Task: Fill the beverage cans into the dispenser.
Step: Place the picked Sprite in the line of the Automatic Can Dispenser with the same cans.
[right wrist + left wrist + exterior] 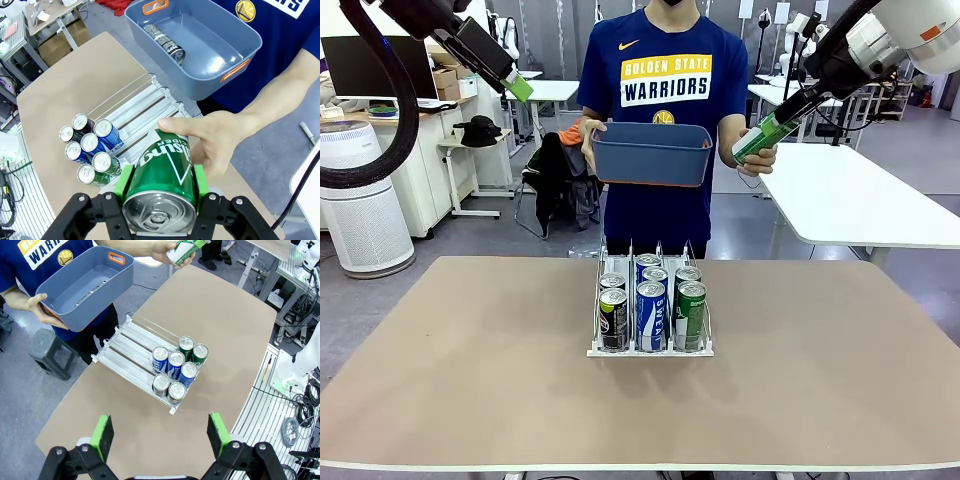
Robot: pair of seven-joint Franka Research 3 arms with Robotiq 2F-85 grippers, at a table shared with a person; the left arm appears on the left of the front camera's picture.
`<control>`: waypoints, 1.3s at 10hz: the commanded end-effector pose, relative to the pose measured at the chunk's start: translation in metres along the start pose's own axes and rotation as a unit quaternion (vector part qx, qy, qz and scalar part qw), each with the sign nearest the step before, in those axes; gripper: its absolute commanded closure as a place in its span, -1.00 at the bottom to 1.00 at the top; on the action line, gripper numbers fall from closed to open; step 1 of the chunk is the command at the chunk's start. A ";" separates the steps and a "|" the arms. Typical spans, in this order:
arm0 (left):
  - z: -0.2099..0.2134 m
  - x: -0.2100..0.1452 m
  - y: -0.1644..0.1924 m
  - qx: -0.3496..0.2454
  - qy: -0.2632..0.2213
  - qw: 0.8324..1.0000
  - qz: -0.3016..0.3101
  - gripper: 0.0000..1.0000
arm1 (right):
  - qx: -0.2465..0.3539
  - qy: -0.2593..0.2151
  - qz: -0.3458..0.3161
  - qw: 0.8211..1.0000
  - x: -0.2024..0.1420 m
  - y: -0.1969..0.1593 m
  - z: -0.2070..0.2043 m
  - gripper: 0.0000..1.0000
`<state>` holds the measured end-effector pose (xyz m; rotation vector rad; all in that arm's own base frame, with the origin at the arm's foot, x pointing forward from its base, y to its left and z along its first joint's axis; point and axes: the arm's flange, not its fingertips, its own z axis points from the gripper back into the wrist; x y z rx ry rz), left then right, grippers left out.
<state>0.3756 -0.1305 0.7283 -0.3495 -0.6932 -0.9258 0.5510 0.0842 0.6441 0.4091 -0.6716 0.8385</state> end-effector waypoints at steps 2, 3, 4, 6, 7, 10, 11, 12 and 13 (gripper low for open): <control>-0.001 -0.004 -0.002 -0.006 -0.001 1.000 0.009 -1.00 | 0.001 -0.002 -0.001 1.000 0.000 0.000 0.000 1.00; -0.001 -0.004 -0.002 -0.006 -0.001 1.000 0.009 -1.00 | 0.001 -0.002 -0.001 1.000 0.000 0.000 0.000 1.00; -0.001 -0.004 -0.002 -0.006 -0.001 1.000 0.009 -1.00 | 0.001 -0.002 -0.001 1.000 0.000 0.000 0.000 1.00; -0.001 -0.004 -0.002 -0.006 -0.001 1.000 0.009 -1.00 | 0.001 -0.002 -0.001 1.000 0.000 0.000 0.000 1.00; -0.001 -0.004 -0.002 -0.006 -0.001 1.000 0.009 -1.00 | 0.001 -0.002 -0.001 1.000 0.000 0.000 0.000 1.00; -0.001 -0.004 -0.002 -0.006 -0.001 1.000 0.009 -1.00 | 0.001 -0.002 -0.001 1.000 0.000 0.000 0.000 1.00; -0.001 -0.004 -0.002 -0.006 -0.001 1.000 0.009 -1.00 | 0.001 -0.002 -0.001 1.000 0.000 0.000 0.000 1.00; -0.001 -0.004 -0.002 -0.006 -0.001 1.000 0.009 -1.00 | 0.001 -0.002 -0.001 1.000 0.000 0.000 0.000 1.00; -0.001 -0.004 -0.002 -0.006 -0.001 1.000 0.009 -1.00 | 0.001 -0.002 -0.001 1.000 0.000 0.000 0.000 1.00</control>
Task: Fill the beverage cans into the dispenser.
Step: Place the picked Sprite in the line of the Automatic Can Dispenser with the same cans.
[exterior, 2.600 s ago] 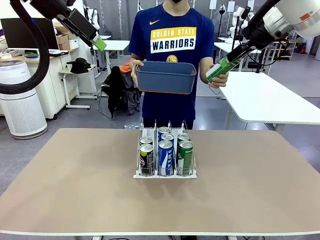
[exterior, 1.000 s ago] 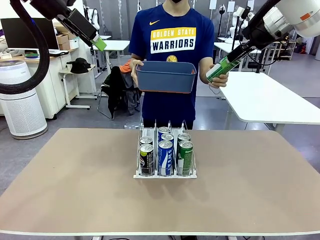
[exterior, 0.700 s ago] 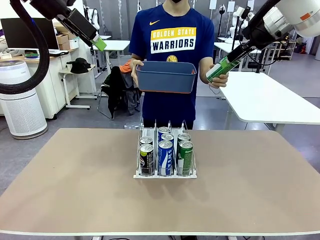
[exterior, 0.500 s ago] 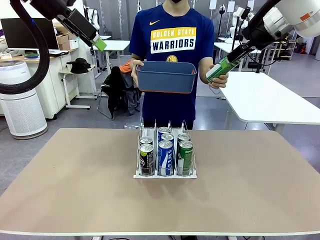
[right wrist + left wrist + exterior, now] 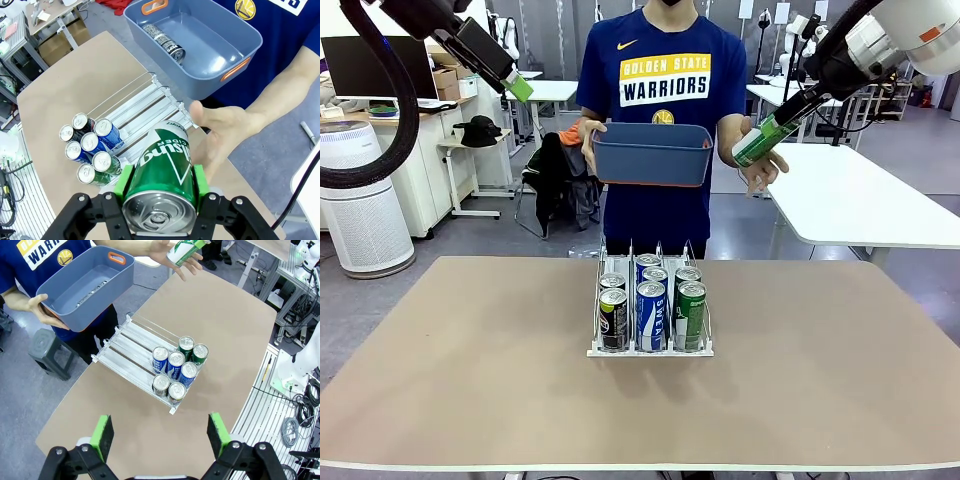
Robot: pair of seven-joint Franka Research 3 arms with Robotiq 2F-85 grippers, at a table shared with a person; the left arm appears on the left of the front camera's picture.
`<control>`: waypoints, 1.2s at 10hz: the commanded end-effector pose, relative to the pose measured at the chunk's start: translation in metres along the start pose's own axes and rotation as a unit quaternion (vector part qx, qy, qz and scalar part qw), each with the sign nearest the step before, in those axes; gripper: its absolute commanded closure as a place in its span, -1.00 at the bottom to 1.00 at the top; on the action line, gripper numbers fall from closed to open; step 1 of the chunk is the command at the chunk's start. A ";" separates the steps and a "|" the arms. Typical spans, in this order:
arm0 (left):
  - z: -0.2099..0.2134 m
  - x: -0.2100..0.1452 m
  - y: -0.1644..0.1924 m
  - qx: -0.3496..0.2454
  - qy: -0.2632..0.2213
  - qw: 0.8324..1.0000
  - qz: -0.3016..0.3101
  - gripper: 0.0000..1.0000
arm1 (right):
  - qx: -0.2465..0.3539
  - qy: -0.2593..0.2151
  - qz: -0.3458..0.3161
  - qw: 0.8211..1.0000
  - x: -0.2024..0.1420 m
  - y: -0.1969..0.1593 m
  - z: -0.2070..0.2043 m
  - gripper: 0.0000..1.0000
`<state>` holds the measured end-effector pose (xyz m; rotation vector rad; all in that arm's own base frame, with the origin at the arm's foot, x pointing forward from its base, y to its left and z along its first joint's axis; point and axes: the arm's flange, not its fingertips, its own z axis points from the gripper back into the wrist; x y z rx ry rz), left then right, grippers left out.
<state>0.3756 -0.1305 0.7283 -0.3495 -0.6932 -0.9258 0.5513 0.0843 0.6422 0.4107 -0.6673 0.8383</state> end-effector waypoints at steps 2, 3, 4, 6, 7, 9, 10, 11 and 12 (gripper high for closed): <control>-0.001 -0.004 -0.002 -0.006 -0.001 1.000 0.009 -1.00 | 0.000 -0.003 0.000 1.000 0.001 0.000 0.002 1.00; -0.001 -0.004 -0.002 -0.006 -0.001 1.000 0.009 -1.00 | 0.000 -0.003 0.000 1.000 0.001 0.000 0.002 1.00; -0.001 -0.004 -0.002 -0.006 -0.001 1.000 0.009 -1.00 | 0.000 -0.003 0.000 1.000 0.001 0.000 0.002 1.00; -0.001 -0.004 -0.002 -0.006 -0.001 1.000 0.009 -1.00 | 0.000 -0.003 0.000 1.000 0.001 0.000 0.002 1.00; -0.001 -0.004 -0.002 -0.006 -0.001 1.000 0.009 -1.00 | 0.000 -0.003 0.000 1.000 0.001 0.000 0.002 1.00; -0.001 -0.004 -0.002 -0.006 -0.001 1.000 0.009 -1.00 | 0.000 -0.003 0.000 1.000 0.001 0.000 0.002 1.00; -0.001 -0.004 -0.002 -0.006 -0.001 1.000 0.009 -1.00 | 0.000 -0.003 0.000 1.000 0.001 0.000 0.002 1.00; -0.001 -0.004 -0.002 -0.006 -0.001 1.000 0.009 -1.00 | 0.000 -0.003 0.000 1.000 0.001 0.000 0.002 1.00; -0.001 -0.004 -0.002 -0.006 -0.001 1.000 0.009 -1.00 | 0.000 -0.003 0.000 1.000 0.001 0.000 0.002 1.00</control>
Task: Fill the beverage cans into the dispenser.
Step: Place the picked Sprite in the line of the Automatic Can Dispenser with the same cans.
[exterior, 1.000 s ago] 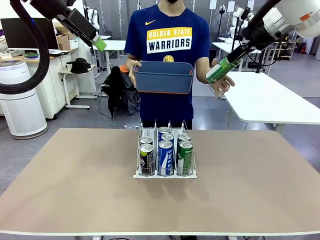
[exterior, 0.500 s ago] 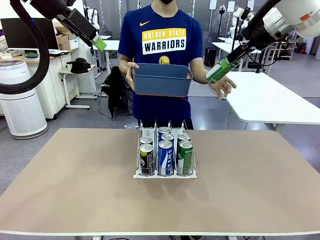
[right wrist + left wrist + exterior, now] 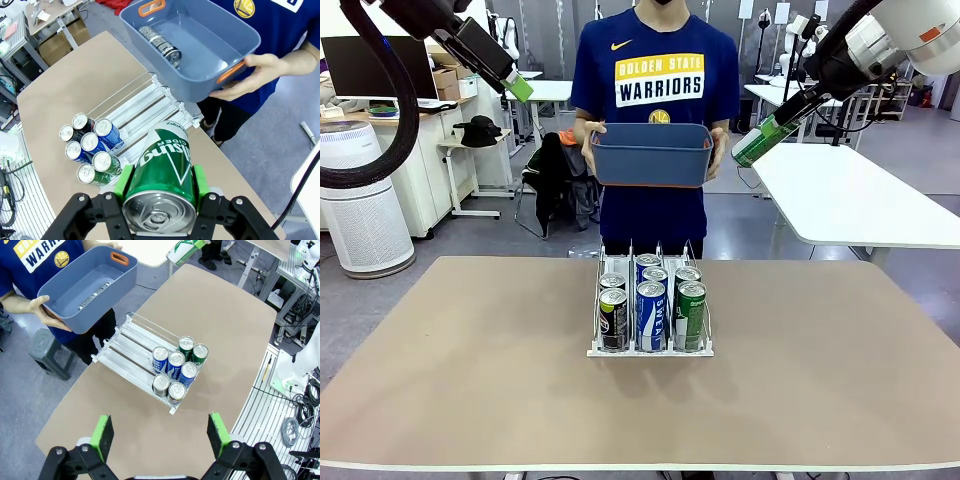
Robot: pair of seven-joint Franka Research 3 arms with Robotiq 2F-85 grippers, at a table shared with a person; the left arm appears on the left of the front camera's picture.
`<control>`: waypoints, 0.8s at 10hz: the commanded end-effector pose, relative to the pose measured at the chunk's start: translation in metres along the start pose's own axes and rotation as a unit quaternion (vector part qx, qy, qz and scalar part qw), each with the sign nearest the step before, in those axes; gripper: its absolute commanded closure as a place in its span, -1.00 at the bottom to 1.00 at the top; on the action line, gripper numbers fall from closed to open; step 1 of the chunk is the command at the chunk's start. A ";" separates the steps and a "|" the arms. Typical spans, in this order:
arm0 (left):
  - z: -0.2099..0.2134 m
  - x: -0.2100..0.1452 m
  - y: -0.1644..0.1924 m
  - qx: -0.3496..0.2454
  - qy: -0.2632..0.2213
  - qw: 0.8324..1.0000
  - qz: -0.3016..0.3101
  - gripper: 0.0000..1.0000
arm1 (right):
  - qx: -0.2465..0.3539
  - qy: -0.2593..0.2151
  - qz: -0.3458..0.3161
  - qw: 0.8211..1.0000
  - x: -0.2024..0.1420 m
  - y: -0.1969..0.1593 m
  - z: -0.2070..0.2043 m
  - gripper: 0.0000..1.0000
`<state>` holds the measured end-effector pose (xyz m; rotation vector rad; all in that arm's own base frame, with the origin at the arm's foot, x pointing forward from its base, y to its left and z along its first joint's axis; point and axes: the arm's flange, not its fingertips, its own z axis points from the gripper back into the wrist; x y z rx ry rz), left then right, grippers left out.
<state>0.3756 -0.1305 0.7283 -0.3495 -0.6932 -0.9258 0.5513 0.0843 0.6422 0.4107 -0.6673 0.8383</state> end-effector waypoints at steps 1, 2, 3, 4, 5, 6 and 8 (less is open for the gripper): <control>-0.001 -0.004 -0.002 -0.006 -0.001 1.000 0.009 -1.00 | 0.000 -0.003 0.000 1.000 0.001 0.000 0.002 1.00; -0.001 -0.004 -0.002 -0.006 -0.001 1.000 0.009 -1.00 | 0.000 -0.003 0.000 1.000 0.001 0.000 0.002 1.00; -0.001 -0.004 -0.002 -0.006 -0.001 1.000 0.009 -1.00 | 0.000 -0.003 0.000 1.000 0.001 0.000 0.002 1.00; -0.001 -0.004 -0.002 -0.006 -0.001 1.000 0.009 -1.00 | 0.000 -0.003 0.000 1.000 0.001 0.000 0.002 1.00; -0.001 -0.004 -0.002 -0.006 -0.001 1.000 0.009 -1.00 | 0.000 0.000 0.000 1.000 0.000 0.000 0.000 -0.16; -0.001 -0.004 -0.002 -0.006 -0.001 1.000 0.009 -1.00 | -0.011 -0.006 -0.013 1.000 -0.003 0.008 0.003 -0.16; -0.001 -0.004 -0.002 -0.006 -0.001 1.000 0.009 -1.00 | -0.013 -0.002 -0.035 0.999 -0.010 0.026 0.015 -0.16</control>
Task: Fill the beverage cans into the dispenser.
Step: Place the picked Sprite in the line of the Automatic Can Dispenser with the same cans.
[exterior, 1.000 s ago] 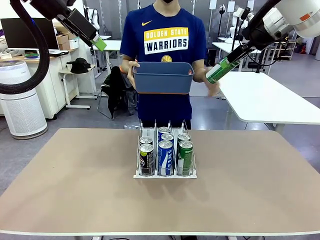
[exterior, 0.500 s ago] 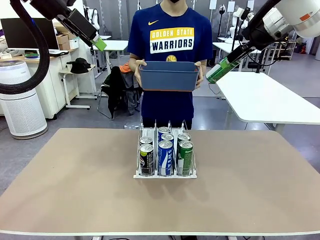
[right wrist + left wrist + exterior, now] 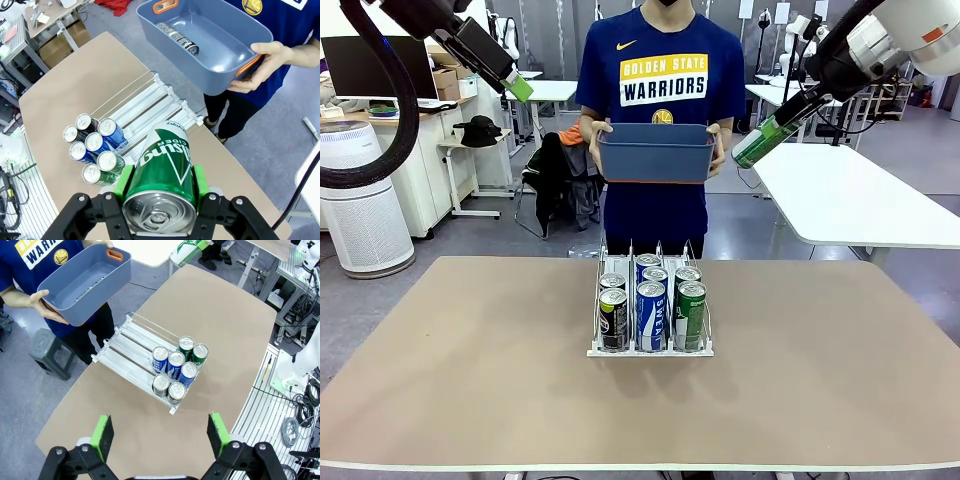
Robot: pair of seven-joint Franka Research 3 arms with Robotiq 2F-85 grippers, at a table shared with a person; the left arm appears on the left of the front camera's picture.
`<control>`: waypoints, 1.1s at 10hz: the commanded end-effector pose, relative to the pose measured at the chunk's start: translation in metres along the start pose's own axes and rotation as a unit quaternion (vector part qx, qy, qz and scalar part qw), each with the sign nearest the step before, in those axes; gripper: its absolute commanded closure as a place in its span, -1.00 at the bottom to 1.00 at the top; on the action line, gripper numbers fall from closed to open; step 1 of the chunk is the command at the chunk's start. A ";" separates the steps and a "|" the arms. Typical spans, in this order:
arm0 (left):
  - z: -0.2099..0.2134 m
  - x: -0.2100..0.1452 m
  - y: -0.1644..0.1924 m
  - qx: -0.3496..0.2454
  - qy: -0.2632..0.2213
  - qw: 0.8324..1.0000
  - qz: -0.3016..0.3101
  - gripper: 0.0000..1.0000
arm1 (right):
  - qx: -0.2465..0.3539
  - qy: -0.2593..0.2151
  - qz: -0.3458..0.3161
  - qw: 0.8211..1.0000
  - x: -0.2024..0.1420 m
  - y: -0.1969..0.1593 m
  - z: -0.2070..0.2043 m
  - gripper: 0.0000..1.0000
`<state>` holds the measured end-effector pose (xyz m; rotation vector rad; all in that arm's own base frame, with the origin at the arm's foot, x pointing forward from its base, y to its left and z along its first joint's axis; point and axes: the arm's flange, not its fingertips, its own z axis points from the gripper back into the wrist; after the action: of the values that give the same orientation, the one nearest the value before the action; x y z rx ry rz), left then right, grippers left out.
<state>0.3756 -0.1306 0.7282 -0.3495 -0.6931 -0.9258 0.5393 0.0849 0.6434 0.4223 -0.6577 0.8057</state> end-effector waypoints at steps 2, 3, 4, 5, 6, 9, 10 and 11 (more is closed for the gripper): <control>-0.001 -0.004 -0.002 -0.006 -0.001 1.000 0.009 -1.00 | -0.019 0.014 -0.042 0.999 -0.015 0.043 0.023 -0.16; -0.001 -0.004 -0.002 -0.006 -0.001 1.000 0.009 -1.00 | -0.029 0.019 -0.051 0.998 -0.020 0.054 0.030 -0.16; -0.001 -0.004 -0.002 -0.006 -0.001 1.000 0.009 -1.00 | -0.032 0.032 -0.059 0.997 -0.028 0.067 0.037 -0.16; -0.001 -0.004 -0.002 -0.006 -0.001 1.000 0.009 -1.00 | -0.020 0.040 -0.060 0.997 -0.041 0.085 0.047 -0.16; -0.001 -0.004 -0.002 -0.006 -0.001 1.000 0.009 -1.00 | -0.020 0.050 -0.056 0.997 -0.053 0.097 0.054 -0.16; -0.001 -0.004 -0.002 -0.006 -0.001 1.000 0.009 -1.00 | -0.017 0.066 -0.033 0.997 -0.094 0.125 0.043 -0.16; -0.001 -0.004 -0.002 -0.006 -0.001 1.000 0.009 -1.00 | -0.010 0.068 -0.039 0.997 -0.104 0.127 0.035 -0.16; -0.001 -0.004 -0.002 -0.006 -0.001 1.000 0.009 -1.00 | -0.060 0.067 -0.070 0.993 -0.120 0.129 0.014 -0.16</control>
<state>0.3755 -0.1306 0.7280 -0.3494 -0.6926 -0.9259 0.3740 0.0895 0.6037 0.3591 -0.5034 0.7269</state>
